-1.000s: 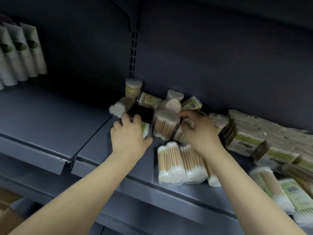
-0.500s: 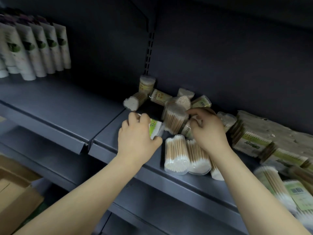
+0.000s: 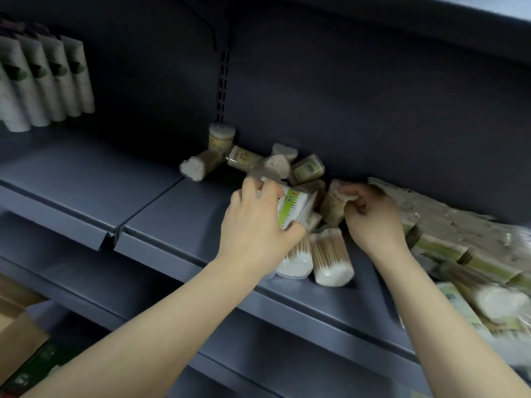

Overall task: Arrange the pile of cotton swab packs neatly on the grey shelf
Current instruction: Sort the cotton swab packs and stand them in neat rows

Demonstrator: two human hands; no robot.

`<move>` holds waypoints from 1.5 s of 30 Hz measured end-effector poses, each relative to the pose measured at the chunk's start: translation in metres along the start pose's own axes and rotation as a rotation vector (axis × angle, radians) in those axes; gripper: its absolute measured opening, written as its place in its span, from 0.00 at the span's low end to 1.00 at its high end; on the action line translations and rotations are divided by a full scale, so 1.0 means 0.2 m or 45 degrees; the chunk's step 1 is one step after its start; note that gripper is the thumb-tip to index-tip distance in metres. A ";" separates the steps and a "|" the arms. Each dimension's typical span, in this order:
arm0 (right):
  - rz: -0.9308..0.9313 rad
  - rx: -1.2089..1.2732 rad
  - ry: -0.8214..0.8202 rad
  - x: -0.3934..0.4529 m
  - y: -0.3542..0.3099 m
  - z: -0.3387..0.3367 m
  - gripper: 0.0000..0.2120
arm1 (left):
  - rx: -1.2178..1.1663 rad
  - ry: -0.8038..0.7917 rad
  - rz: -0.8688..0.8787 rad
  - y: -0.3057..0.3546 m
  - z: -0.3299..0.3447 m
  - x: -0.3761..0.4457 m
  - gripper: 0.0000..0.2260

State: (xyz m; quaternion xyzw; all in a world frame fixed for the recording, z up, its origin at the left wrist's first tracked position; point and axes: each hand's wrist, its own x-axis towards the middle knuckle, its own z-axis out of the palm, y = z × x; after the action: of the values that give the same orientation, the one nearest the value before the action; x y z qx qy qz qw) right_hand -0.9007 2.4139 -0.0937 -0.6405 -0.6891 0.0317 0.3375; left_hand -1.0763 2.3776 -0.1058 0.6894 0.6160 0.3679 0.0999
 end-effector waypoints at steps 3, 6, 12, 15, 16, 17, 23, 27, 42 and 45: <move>0.036 -0.040 -0.001 -0.02 0.08 -0.06 0.17 | 0.001 -0.035 0.014 0.07 0.05 -0.01 0.21; 0.077 -0.048 0.001 -0.05 0.15 -0.12 0.17 | 0.015 -0.082 0.055 0.14 0.10 -0.02 0.24; 0.095 -0.006 0.021 -0.12 0.24 -0.23 0.17 | 0.042 -0.148 0.123 0.28 0.23 -0.02 0.32; 0.061 -0.043 -0.009 -0.15 0.28 -0.28 0.17 | 0.024 -0.176 0.152 0.33 0.29 -0.01 0.34; 0.059 -0.060 -0.019 -0.16 0.30 -0.29 0.17 | 0.023 -0.174 0.162 0.34 0.30 -0.01 0.33; 0.065 -0.076 -0.029 -0.16 0.31 -0.31 0.17 | 0.024 -0.166 0.181 0.35 0.32 -0.01 0.33; 0.140 -0.001 -0.101 -0.17 0.40 -0.37 0.16 | 0.011 -0.244 0.272 0.42 0.38 -0.03 0.38; 0.137 0.109 -0.161 -0.17 0.42 -0.40 0.14 | -0.012 -0.263 0.319 0.45 0.41 -0.03 0.38; 0.172 0.215 -0.211 -0.09 0.50 -0.37 0.09 | -0.039 -0.278 0.345 0.48 0.50 0.04 0.40; 0.188 0.238 -0.187 -0.07 0.50 -0.37 0.10 | -0.055 -0.339 0.330 0.49 0.51 0.06 0.44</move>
State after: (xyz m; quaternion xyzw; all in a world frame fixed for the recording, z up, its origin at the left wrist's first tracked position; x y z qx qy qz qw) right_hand -0.7771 2.3899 -0.0903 -0.6512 -0.6569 0.1674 0.3412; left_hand -0.9364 2.3996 -0.1155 0.8033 0.4952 0.2965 0.1470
